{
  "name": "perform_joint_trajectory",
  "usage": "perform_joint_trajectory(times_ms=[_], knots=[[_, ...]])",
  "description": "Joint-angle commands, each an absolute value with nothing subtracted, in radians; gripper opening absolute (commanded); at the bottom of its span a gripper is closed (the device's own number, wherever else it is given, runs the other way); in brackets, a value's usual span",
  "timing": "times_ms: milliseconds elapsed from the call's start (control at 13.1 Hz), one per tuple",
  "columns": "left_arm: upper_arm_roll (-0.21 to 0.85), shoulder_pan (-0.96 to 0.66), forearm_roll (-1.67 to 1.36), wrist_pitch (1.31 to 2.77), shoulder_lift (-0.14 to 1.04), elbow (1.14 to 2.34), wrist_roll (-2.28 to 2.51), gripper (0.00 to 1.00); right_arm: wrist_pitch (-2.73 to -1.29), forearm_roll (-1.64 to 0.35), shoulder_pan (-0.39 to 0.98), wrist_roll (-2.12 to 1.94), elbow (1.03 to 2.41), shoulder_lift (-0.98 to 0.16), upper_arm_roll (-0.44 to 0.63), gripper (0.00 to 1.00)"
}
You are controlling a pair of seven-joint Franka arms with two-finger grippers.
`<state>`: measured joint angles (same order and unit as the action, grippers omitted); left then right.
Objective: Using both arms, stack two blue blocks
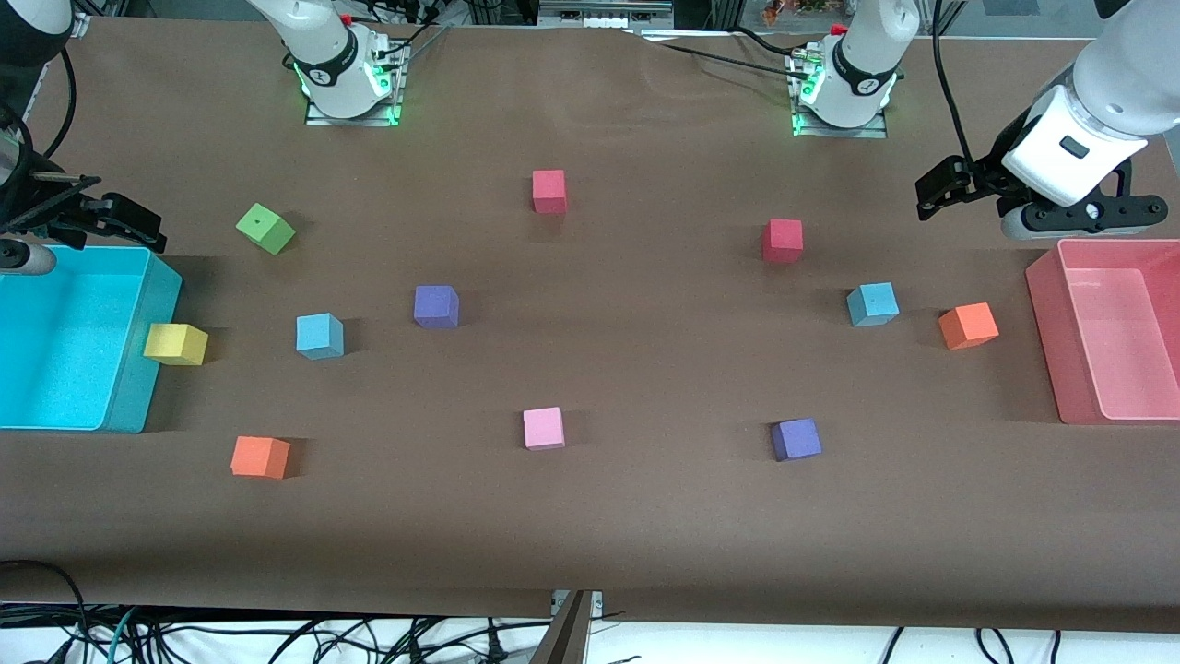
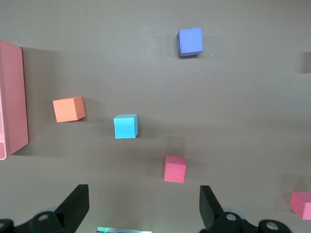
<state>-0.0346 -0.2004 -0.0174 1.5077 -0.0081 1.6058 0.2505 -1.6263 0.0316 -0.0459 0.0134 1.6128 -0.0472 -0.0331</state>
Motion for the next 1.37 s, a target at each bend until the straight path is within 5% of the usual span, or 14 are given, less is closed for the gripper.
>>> perform_joint_trajectory(times_ms=[0, 1298], knots=[[-0.026, -0.195, -0.003, 1.483, -0.011, 1.586, 0.244, 1.0, -1.623, 0.025, -0.058, -0.008, 1.621, -0.038, -0.038, 1.0], [-0.031, -0.195, 0.0, 1.473, -0.011, 1.56, 0.244, 1.0, -1.618, 0.025, -0.057, -0.006, 1.623, -0.037, -0.041, 1.0]])
